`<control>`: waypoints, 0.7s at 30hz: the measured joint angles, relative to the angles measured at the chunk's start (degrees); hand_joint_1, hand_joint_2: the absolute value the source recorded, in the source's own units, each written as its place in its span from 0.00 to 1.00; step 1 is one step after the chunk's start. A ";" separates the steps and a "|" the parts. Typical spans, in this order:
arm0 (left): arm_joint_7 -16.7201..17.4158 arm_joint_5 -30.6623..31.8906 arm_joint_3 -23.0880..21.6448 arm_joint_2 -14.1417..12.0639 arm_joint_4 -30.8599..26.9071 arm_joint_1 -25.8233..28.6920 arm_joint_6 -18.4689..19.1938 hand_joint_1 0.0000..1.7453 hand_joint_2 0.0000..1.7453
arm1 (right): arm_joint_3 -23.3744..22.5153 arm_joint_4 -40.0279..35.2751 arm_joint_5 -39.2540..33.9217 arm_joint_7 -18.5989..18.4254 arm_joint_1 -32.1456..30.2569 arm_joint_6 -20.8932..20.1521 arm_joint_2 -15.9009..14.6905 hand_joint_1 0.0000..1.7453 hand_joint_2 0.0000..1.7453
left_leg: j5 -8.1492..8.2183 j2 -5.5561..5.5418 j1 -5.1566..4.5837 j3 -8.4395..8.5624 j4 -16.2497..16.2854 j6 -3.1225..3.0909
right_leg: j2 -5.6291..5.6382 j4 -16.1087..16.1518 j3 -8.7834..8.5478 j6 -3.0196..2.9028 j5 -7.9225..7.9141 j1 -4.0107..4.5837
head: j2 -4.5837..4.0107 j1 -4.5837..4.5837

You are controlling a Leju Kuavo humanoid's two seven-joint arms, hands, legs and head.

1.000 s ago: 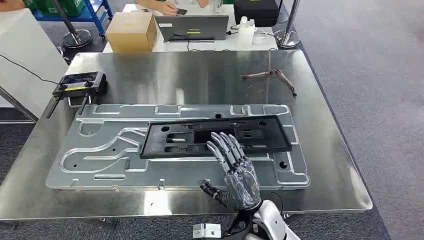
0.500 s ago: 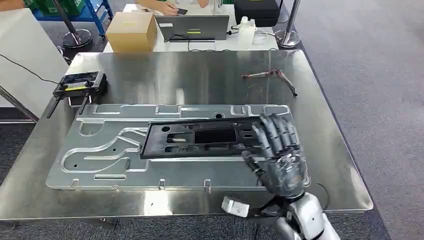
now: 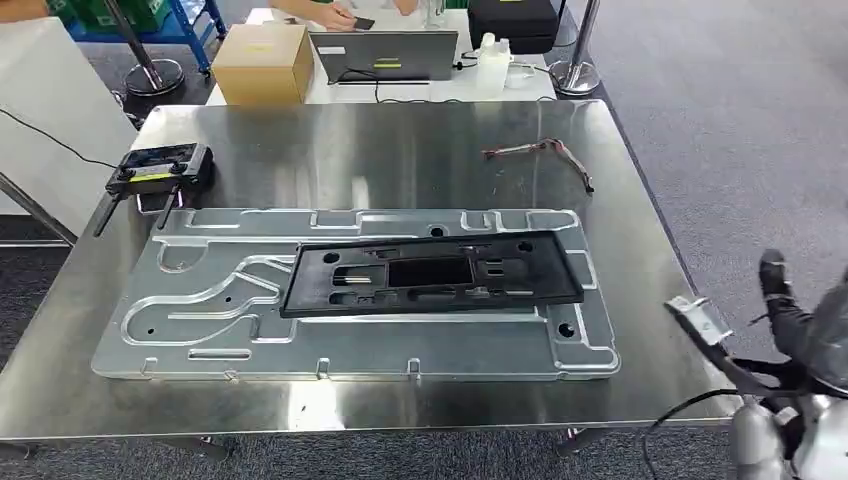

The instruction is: Take the parts from the cabinet and place them on the table.

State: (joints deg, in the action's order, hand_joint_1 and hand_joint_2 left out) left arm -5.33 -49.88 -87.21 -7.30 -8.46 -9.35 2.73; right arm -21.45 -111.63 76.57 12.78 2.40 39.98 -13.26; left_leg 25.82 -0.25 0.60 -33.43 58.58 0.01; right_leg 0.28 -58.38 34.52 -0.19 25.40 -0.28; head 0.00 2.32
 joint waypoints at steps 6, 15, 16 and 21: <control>-0.79 0.00 -0.02 -0.90 0.00 0.42 0.44 0.00 0.00 | -6.17 3.17 -0.75 -1.57 0.54 0.00 -3.76 0.00 1.00 | 0.01 0.01 0.00 0.00 0.00 -0.01 | 0.00 0.00 0.00 0.00 0.00 -0.01 | 0.00 0.00; -0.79 0.00 -0.02 -1.10 0.00 0.48 0.46 0.00 0.00 | -8.25 4.75 -0.77 -1.61 0.65 0.00 -5.38 0.00 1.00 | 0.01 0.01 0.01 0.00 0.00 -0.02 | 0.01 -0.02 0.01 0.01 0.00 0.01 | -0.02 0.00; -0.79 0.02 -0.02 -1.10 0.00 0.49 0.44 0.00 0.00 | -8.38 4.84 -0.77 -1.61 0.65 0.00 -5.40 0.00 1.00 | 0.01 0.01 0.01 0.00 0.00 -0.02 | 0.00 -0.02 0.01 0.01 0.00 0.02 | 0.00 0.00; -0.79 -0.02 -0.02 -1.10 0.00 0.51 0.50 0.00 0.00 | -8.84 6.11 -0.07 -5.99 0.49 0.00 -6.67 0.00 1.00 | 0.01 0.02 0.01 0.02 0.00 -0.02 | -0.01 -0.01 0.01 0.02 0.01 -0.02 | 0.00 0.00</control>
State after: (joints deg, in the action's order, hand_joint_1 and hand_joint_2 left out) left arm -6.12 -49.90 -87.23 -8.39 -8.46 -8.84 3.23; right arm -30.29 -105.52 76.50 6.79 2.88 39.98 -19.94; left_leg 25.83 -0.23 0.60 -33.41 58.58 -0.01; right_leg 0.27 -58.39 34.53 -0.17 25.41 -0.30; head 0.00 2.32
